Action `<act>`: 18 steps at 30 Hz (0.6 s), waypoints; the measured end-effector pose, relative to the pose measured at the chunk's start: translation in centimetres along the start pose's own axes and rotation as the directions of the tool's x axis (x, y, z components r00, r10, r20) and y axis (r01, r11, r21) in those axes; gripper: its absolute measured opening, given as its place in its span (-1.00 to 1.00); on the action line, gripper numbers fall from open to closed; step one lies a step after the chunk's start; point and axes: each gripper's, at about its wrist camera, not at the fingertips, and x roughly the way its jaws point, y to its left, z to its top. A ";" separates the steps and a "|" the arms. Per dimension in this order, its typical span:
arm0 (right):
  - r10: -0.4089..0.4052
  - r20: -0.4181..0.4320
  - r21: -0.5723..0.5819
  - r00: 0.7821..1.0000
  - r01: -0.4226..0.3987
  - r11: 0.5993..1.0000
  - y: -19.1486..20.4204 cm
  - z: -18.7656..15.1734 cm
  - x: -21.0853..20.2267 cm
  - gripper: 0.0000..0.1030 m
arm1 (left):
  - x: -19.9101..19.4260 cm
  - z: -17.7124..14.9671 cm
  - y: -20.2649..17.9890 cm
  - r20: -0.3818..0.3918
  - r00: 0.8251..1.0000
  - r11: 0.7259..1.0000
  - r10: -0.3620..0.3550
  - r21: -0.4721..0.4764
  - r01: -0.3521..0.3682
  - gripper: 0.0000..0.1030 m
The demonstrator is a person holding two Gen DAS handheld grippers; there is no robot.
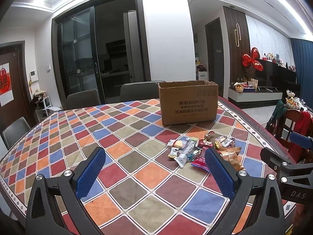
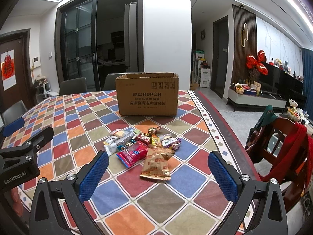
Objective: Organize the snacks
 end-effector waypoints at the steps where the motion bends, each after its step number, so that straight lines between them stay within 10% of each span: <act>1: 0.000 0.001 0.000 1.000 0.000 1.000 0.0 0.0 0.0 0.99 | 0.0 0.1 0.0 0.000 1.000 1.000 0.000 0.001 0.000 1.00; 18: 0.000 0.001 0.001 1.000 0.000 1.000 0.0 -0.1 0.0 0.99 | -0.1 0.2 -0.1 0.002 1.000 1.000 0.000 0.002 0.000 1.00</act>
